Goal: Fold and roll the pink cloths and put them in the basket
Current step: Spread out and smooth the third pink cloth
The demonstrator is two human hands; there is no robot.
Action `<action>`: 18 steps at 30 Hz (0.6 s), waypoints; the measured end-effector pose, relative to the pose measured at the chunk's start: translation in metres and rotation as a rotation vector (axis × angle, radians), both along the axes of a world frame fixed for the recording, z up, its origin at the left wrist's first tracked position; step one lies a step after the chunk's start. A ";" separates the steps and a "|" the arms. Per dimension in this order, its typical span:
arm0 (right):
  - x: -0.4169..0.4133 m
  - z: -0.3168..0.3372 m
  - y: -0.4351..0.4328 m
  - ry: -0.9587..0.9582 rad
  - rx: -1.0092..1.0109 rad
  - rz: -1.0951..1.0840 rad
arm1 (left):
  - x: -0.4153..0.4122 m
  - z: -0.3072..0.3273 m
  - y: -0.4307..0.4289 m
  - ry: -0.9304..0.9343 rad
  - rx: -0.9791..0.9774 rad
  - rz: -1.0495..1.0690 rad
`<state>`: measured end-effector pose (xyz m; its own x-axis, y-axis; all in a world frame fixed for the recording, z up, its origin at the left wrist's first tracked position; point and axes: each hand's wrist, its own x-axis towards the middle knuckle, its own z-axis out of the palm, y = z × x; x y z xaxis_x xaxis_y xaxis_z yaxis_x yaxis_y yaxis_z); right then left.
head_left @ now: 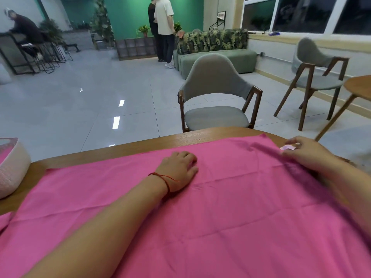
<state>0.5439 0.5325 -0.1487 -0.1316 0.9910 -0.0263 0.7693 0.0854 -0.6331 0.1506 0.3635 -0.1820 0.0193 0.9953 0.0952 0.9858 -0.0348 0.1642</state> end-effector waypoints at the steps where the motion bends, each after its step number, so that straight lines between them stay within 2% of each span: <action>1: 0.002 -0.001 -0.004 0.036 0.016 0.000 | 0.008 0.001 0.001 0.017 -0.019 -0.001; 7: -0.006 -0.011 0.001 0.197 0.066 -0.067 | 0.043 -0.001 0.010 0.062 -0.151 0.056; 18: -0.045 -0.004 0.063 0.174 0.006 -0.098 | 0.040 -0.012 0.010 -0.021 -0.103 0.067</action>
<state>0.4990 0.5955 -0.1525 -0.0361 0.9993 -0.0052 0.6532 0.0197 -0.7569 0.1904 0.3734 -0.1942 -0.0482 0.9988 -0.0075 0.9817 0.0487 0.1838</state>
